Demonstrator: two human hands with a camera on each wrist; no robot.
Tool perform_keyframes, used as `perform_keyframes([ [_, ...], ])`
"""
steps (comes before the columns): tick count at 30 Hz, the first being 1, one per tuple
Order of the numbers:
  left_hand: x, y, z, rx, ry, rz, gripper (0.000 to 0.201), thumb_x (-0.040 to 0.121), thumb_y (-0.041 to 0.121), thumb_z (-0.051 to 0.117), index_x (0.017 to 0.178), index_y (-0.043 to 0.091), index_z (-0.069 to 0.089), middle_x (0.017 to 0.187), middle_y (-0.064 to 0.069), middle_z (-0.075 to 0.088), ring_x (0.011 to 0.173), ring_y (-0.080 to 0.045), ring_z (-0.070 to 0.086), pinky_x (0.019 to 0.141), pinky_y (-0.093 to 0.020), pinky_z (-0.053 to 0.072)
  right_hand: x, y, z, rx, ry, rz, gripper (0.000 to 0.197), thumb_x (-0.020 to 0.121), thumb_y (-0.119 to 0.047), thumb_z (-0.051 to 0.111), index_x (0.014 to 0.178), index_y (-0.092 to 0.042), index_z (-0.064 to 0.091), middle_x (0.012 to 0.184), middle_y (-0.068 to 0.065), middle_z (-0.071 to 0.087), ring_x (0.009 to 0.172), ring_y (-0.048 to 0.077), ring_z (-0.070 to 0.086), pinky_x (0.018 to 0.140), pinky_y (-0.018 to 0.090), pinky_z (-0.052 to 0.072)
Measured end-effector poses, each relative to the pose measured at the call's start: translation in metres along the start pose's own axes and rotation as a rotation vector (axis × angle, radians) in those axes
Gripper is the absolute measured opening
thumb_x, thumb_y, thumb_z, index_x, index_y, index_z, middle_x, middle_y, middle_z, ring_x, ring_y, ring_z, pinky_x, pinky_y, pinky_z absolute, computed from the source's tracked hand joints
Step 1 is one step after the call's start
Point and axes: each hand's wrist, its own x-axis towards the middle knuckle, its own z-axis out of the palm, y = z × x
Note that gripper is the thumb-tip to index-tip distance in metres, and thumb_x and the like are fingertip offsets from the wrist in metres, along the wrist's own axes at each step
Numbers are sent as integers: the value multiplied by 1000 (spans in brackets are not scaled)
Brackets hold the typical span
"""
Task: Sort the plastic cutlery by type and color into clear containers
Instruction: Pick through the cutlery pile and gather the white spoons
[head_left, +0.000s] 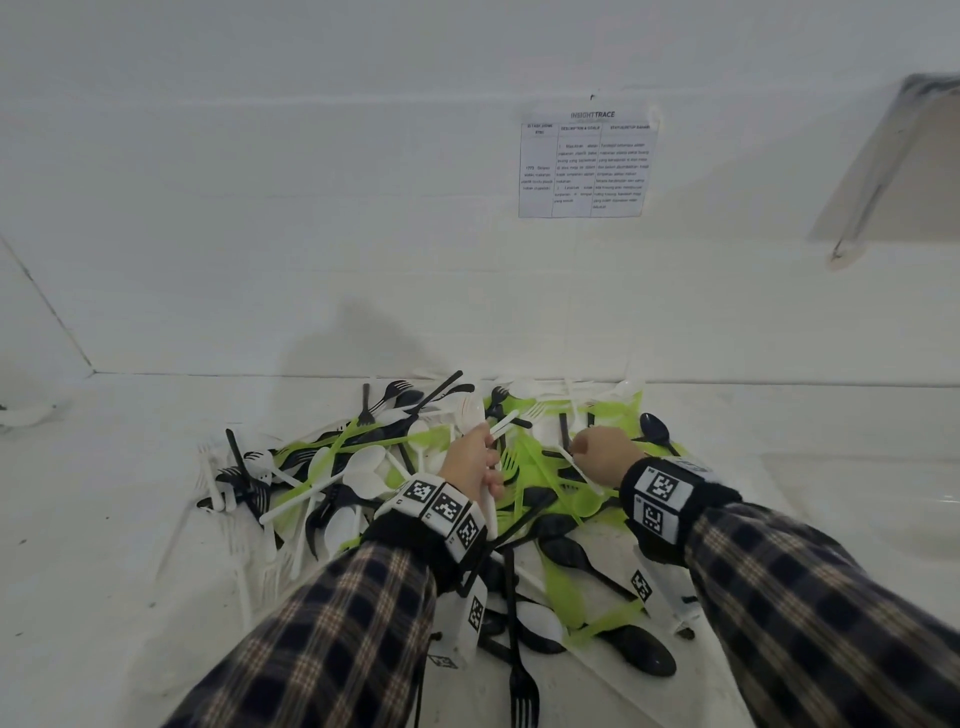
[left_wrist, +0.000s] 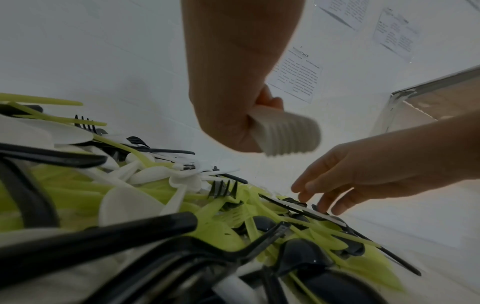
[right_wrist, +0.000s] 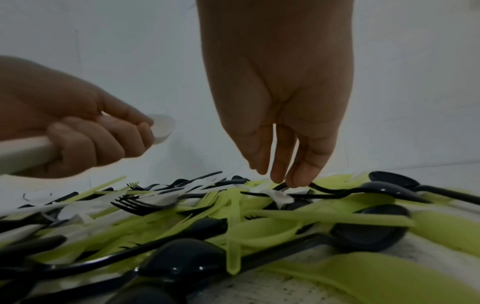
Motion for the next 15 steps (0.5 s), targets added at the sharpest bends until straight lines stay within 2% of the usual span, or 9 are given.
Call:
perform_keyframes([
  [2, 4, 2, 2, 6, 7, -1, 27, 97, 24, 40, 71, 17, 36, 44, 7, 29, 26, -5, 22, 36, -11, 22, 10, -3, 5, -19, -11, -3, 34, 96, -14, 41, 125, -6, 58, 131, 10, 56, 122, 26, 50, 100, 29, 41],
  [4, 8, 5, 4, 24, 12, -4, 24, 94, 22, 40, 71, 18, 36, 53, 5, 28, 27, -5, 22, 37, -12, 23, 16, -8, 6, -47, -30, 9, 31, 96, -14, 43, 118, -3, 61, 125, 11, 59, 118, 26, 53, 100, 31, 42],
  [6, 13, 8, 6, 32, 13, -3, 23, 93, 20, 39, 70, 19, 36, 55, 5, 27, 29, -6, 21, 37, -12, 23, 23, -10, 7, -88, -47, 38, 21, 94, -13, 46, 89, -4, 64, 103, 12, 63, 102, 25, 57, 90, 29, 45],
  [7, 15, 9, 7, 38, 12, -2, 23, 92, 19, 39, 69, 19, 36, 55, 5, 27, 29, -6, 21, 37, -12, 23, 26, -11, 8, -105, -48, 59, 25, 93, -13, 48, 70, -7, 55, 85, 10, 59, 91, 24, 54, 82, 28, 45],
  [8, 17, 9, 8, 43, 10, -2, 23, 92, 19, 38, 69, 20, 35, 55, 6, 27, 29, -6, 21, 38, -12, 23, 29, -12, 10, -115, -54, 83, 33, 92, -13, 50, 60, -9, 43, 70, 6, 50, 83, 22, 50, 73, 27, 42],
  [9, 19, 10, 9, 46, 10, -2, 23, 92, 19, 38, 69, 20, 35, 55, 6, 27, 29, -6, 21, 38, -12, 23, 31, -14, 11, -125, -68, 99, 37, 91, -14, 51, 57, -10, 35, 63, 3, 41, 77, 22, 47, 69, 25, 38],
  [11, 23, 10, 11, 48, 12, -4, 23, 93, 20, 38, 70, 20, 36, 56, 5, 27, 30, -6, 21, 39, -12, 23, 33, -15, 13, -106, -78, 125, 38, 90, -13, 50, 57, -11, 31, 61, 2, 33, 70, 21, 44, 68, 24, 36],
  [13, 28, 9, 13, 52, 20, -8, 22, 93, 20, 38, 71, 19, 37, 58, 5, 29, 31, -6, 21, 39, -12, 24, 32, -16, 11, -65, -63, 155, 36, 91, -11, 47, 59, -10, 30, 62, 2, 33, 77, 21, 44, 64, 24, 38],
  [15, 32, 8, 15, 64, 29, -8, 19, 91, 18, 39, 72, 19, 39, 62, 4, 33, 34, -7, 22, 39, -14, 25, 34, -13, 8, -10, -39, 158, 35, 91, -11, 45, 59, -9, 31, 63, 3, 37, 78, 22, 46, 51, 22, 35],
])
